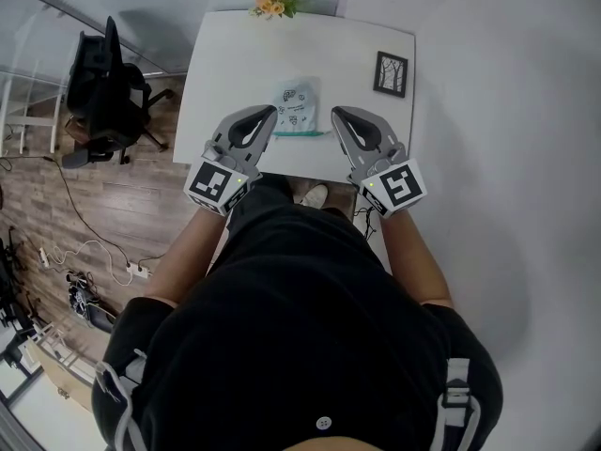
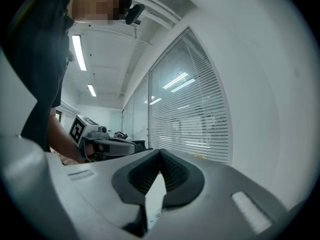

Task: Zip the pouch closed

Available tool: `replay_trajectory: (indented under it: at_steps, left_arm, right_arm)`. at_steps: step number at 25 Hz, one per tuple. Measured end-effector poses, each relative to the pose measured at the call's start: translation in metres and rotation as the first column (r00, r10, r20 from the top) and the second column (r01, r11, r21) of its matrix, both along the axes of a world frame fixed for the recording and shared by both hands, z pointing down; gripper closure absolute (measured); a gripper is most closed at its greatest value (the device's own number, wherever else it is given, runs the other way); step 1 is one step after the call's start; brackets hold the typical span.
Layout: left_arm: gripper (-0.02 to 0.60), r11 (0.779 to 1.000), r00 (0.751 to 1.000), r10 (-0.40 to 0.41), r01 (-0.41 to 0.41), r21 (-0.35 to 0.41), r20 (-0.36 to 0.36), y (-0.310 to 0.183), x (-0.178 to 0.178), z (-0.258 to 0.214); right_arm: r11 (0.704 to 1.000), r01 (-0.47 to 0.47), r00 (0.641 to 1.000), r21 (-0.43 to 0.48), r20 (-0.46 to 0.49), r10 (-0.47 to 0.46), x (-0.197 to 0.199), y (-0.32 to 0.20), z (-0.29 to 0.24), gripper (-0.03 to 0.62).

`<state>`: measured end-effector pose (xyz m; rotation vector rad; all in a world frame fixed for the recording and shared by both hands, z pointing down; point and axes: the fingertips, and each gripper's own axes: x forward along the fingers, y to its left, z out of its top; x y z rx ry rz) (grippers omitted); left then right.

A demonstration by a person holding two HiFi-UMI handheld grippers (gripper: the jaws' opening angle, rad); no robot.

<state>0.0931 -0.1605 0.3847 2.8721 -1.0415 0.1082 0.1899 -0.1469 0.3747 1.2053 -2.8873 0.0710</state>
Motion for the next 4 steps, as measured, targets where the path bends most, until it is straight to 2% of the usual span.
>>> replay_trajectory:
  at_steps: [4]
  left_arm:
    - [0.572, 1.000, 1.000, -0.004, 0.004, -0.014, 0.011, -0.0002, -0.0004, 0.0052]
  right_arm:
    - [1.000, 0.007, 1.000, -0.004, -0.007, -0.007, -0.0006, -0.0001, 0.0022, 0.583]
